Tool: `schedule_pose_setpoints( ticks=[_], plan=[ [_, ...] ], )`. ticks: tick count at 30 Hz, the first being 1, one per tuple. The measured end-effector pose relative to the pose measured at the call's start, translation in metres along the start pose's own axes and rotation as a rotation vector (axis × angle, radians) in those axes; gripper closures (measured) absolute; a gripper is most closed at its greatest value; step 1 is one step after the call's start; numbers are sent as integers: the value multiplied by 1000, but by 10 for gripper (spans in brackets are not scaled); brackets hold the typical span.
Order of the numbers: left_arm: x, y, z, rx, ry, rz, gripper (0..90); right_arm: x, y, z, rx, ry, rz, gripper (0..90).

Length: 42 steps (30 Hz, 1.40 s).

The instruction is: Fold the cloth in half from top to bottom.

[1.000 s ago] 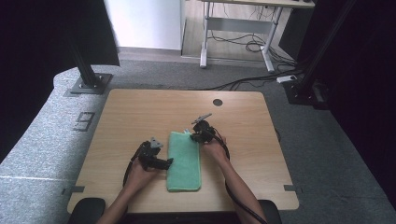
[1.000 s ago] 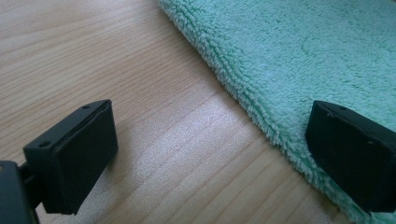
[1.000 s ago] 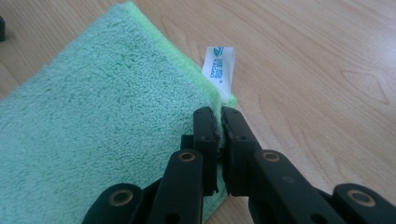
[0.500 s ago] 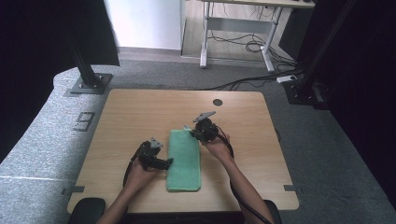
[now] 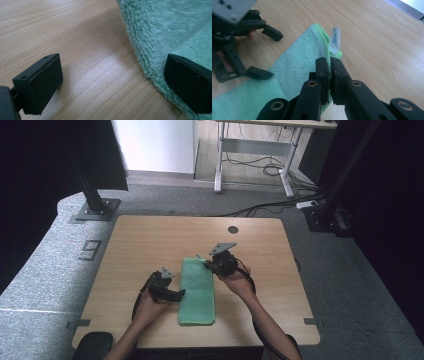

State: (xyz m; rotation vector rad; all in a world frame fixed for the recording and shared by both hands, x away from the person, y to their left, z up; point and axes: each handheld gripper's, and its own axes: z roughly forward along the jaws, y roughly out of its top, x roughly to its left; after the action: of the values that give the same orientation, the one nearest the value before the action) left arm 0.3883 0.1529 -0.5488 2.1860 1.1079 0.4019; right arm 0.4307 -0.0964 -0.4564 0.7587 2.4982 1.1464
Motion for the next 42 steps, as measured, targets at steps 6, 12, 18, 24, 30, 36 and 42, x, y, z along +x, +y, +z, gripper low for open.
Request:
schedule_pose_setpoints(
  ticks=[6, 12, 18, 24, 30, 36, 42],
  plan=[
    [0, 0, 0, -1, 0, 1, 25, 9, -3, -14, -28, 21, -9, 847],
    [0, 0, 0, 0, 1, 1, 24, 24, -9, -27, -50, 46, -33, 848],
    [0, 0, 0, 0, 1, 0, 24, 39, -21, -36, -64, 75, -41, 848],
    [0, 0, 0, -1, 3, -2, 24, 52, -40, -42, -68, 108, -20, 848],
    [0, 0, 0, 0, 2, -1, 24, 63, -59, -43, -53, 130, -10, 848],
    [0, 0, 0, -1, 2, -2, 24, 70, -77, -38, -17, 149, 11, 847],
    [0, 0, 0, -1, 2, -2, 23, 77, -93, -29, 23, 168, 32, 846]
  ],
)
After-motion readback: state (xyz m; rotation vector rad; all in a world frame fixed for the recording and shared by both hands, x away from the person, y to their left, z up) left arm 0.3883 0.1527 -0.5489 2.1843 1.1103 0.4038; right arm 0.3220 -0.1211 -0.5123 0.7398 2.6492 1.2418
